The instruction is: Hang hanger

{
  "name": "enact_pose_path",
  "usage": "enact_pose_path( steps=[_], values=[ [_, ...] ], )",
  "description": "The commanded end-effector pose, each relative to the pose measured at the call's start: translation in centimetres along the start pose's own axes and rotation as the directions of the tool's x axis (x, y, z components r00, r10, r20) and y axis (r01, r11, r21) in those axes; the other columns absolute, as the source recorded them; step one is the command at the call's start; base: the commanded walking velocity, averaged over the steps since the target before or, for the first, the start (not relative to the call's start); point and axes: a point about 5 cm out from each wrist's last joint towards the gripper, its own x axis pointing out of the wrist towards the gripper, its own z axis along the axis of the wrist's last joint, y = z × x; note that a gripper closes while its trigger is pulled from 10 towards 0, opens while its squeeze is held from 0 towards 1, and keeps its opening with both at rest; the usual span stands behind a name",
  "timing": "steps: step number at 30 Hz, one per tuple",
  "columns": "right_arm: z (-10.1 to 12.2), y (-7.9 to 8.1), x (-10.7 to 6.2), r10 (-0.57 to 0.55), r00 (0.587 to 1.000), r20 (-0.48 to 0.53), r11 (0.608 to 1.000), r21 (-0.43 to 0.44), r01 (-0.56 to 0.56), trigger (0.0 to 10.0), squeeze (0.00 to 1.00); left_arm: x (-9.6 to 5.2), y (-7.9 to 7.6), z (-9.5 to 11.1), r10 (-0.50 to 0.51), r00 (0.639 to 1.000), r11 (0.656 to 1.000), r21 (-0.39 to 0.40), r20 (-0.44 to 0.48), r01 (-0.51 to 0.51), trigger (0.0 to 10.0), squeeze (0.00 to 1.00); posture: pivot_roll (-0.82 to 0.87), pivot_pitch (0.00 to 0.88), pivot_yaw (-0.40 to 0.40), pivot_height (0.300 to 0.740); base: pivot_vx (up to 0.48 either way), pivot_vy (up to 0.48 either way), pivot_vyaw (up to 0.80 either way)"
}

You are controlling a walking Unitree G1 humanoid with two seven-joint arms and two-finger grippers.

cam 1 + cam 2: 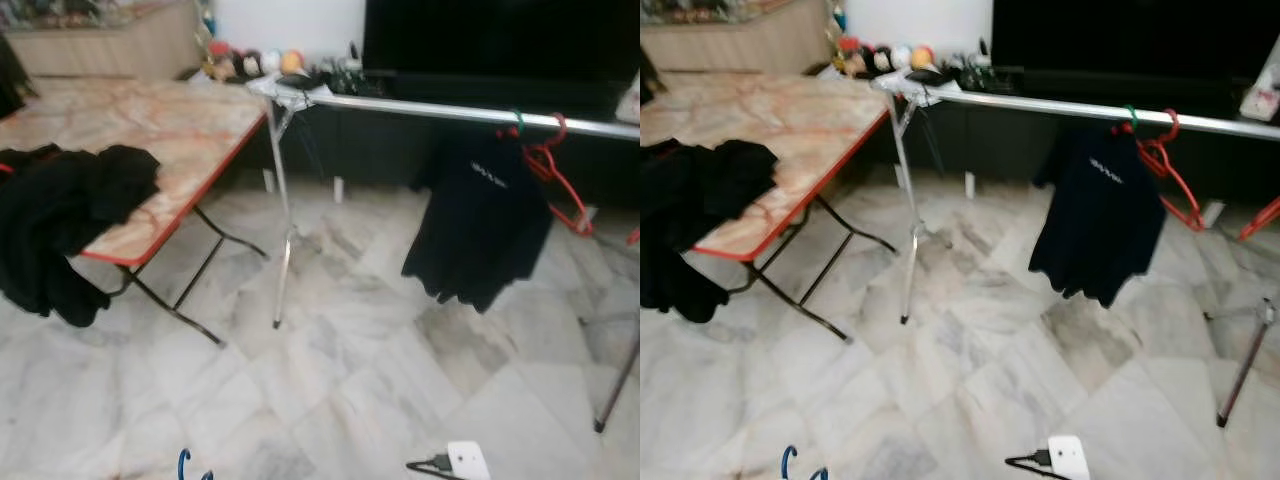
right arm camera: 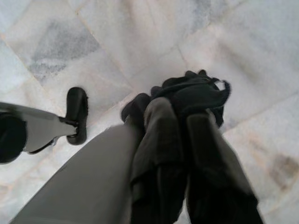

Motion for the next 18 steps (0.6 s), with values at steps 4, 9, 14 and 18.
enact_pose_path(
  steps=[4, 9, 14, 18],
  values=[
    [0.0, -0.4, 0.0, -0.01, 1.0, -0.005, 1.0, 0.016, 0.01, 10.0, 0.0, 0.1, -0.4, 0.4, 0.004, 1.0, 1.0, -0.005, -0.002, -0.004, 10.0, 0.0, -0.12, 0.0, 0.035, 0.74, 0.0, 0.0, 0.0],
    [0.3, -0.8, -0.1, -0.002, 1.0, 0.011, 1.0, -0.002, 0.002, 10.0, 0.0, 0.3, -1.1, 1.2, 0.006, 1.0, 1.0, -0.02, 0.013, -0.006, 10.0, 0.0, -0.11, 0.0, 0.008, 0.74, 0.0, 0.0, 0.0],
    [0.7, -1.1, -0.1, 0.01, 1.0, 0.018, 0.999, -0.046, -0.01, 10.0, 0.0, 0.3, -1.4, 0.8, 0.02, 1.0, 0.998, -0.053, 0.011, -0.019, 10.0, 0.0, -0.1, 0.0, -0.03, 0.74, 0.0, 0.0, 0.0],
    [0.9, -1.3, -0.1, 0.018, 1.0, 0.022, 0.997, -0.071, -0.016, 10.0, 0.0, 0.1, -1.1, -0.2, 0.029, 1.0, 0.997, -0.072, -0.002, -0.029, 10.0, 0.0, -0.09, 0.0, -0.044, 0.74, 0.0, 0.0, 0.0]
  ],
)
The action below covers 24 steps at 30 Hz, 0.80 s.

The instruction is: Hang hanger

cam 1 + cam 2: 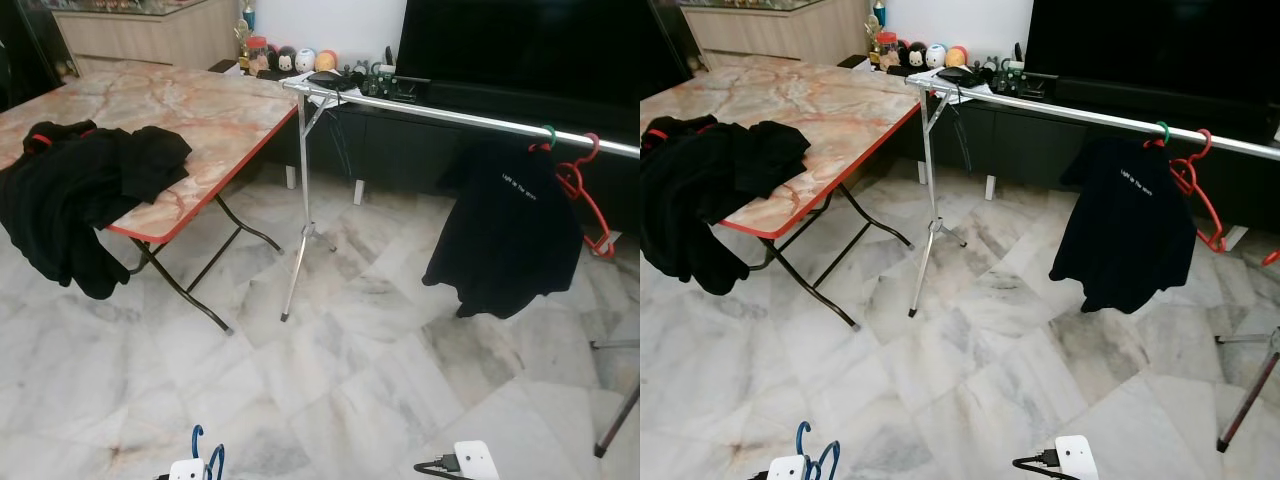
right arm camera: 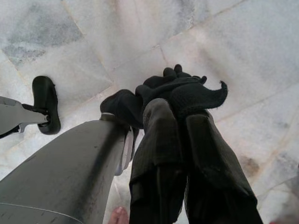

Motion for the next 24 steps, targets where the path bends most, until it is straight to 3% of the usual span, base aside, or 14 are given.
enact_pose_path(
  steps=[1, 6, 11, 24],
  values=[
    [0.6, -0.4, 0.0, -0.004, 1.0, 0.02, 1.0, -0.018, 0.005, 10.0, 0.0, -0.3, 0.4, -1.6, 0.018, 0.999, 1.0, -0.021, -0.05, -0.019, 10.0, 0.0, -0.09, 0.0, -0.044, 0.74, 0.0, 0.0, 0.0],
    [0.8, -0.4, 0.0, 0.001, 1.0, 0.03, 1.0, -0.019, -0.001, 10.0, 0.0, -0.6, 1.8, -2.7, 0.035, 0.997, 0.999, -0.02, -0.068, -0.037, 10.0, 0.0, -0.08, 0.0, -0.037, 0.74, 0.0, 0.0, 0.0],
    [0.7, 0.0, 0.0, 0.024, 0.999, 0.034, 0.999, -0.028, -0.023, 10.0, 0.0, -1.2, 4.2, -3.8, 0.079, 0.994, 0.997, 0.011, -0.081, -0.078, 10.0, 0.0, -0.08, 0.0, -0.005, 0.74, 0.0, 0.0, 0.0],
    [0.2, 0.4, 0.0, 0.023, 1.0, 0.017, 1.0, 0.016, -0.024, 10.0, 0.0, -1.4, 5.0, -4.1, 0.094, 0.993, 0.995, 0.053, -0.076, -0.09, 10.0, 0.0, -0.09, 0.0, 0.025, 0.74, 0.0, 0.0, 0.0]
  ],
)
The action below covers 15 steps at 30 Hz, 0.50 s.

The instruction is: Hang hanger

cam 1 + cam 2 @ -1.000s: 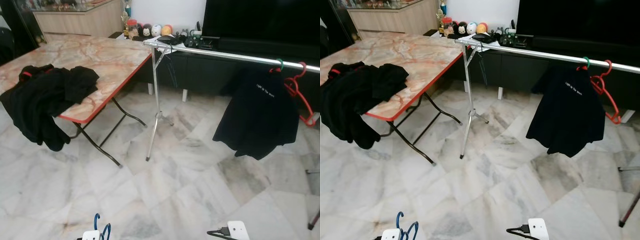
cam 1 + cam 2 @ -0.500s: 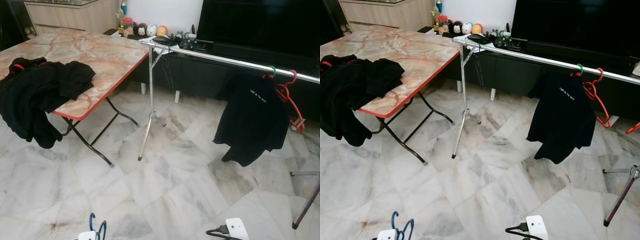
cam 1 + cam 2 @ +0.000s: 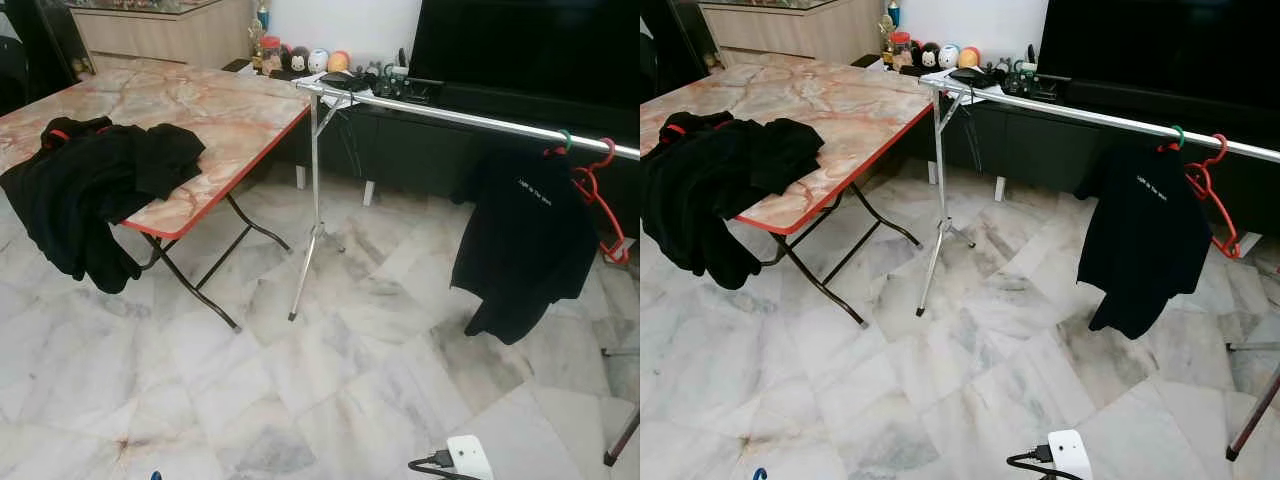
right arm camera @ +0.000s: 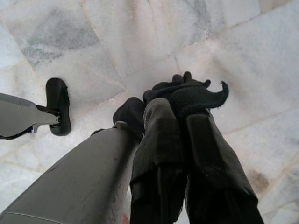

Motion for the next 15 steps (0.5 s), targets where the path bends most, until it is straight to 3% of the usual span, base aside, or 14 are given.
enact_pose_path(
  steps=[1, 5, 15],
  values=[
    [-0.3, 0.0, 0.0, -0.003, 1.0, -0.012, 1.0, 0.031, 0.004, 10.0, 0.0, 0.0, -0.1, 0.4, -0.005, 1.0, 0.999, 0.034, 0.018, 0.004, 10.0, 0.0, -0.09, 0.0, 0.025, 0.74, 0.0, 0.0, 0.0],
    [-0.5, -0.1, 0.0, -0.005, 1.0, -0.021, 0.999, 0.042, 0.006, 10.0, 0.0, 0.2, -0.7, 1.0, -0.012, 0.999, 0.997, 0.074, 0.041, 0.009, 10.0, 0.0, -0.09, 0.0, 0.027, 0.74, 0.0, 0.0, 0.0],
    [-0.6, 0.1, 0.0, -0.023, 0.999, -0.032, 0.995, 0.097, 0.026, 10.0, 0.0, 0.3, -0.6, 2.3, -0.002, 0.996, 0.997, 0.079, 0.084, -0.005, 10.0, 0.0, -0.1, 0.0, 0.036, 0.74, 0.0, 0.0, 0.0]
  ],
)
